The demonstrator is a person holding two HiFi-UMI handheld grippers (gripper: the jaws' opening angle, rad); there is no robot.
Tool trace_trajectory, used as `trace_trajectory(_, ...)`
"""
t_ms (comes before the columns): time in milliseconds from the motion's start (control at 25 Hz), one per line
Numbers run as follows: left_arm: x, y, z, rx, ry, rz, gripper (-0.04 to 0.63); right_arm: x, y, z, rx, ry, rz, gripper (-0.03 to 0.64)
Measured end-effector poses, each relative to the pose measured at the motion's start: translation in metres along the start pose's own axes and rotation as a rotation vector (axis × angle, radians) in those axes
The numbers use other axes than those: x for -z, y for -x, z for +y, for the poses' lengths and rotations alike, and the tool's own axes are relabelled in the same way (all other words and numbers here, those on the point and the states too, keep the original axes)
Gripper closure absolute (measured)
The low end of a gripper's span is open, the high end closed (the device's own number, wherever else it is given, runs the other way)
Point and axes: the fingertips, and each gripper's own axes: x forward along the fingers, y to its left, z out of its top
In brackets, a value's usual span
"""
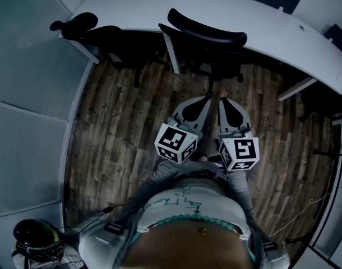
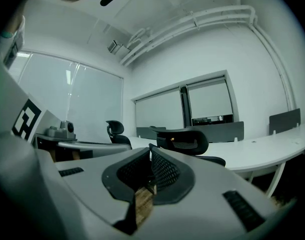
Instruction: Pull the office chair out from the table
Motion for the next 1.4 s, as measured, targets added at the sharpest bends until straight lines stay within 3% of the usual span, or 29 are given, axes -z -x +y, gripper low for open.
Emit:
trace_trajectory(920,-0.02,-0.072,0.117,0.171,0.035,0.027,0.584,-0.008,-0.135,-0.017,0.129,-0.017,-0.002,0.594)
trace_trajectory(1160,-0.024,-0.078,0.138,0.185,-0.014,0.038,0.584,-0.006,-0.155,-0.021,0.17,-0.025,-0.012,0.594)
trace_trajectory(1400,-0.021,-0.088,0.148,0.192,0.004,0.041,0.584,0.002,-0.169,-0.025,0.174,-0.029,0.005,0.594)
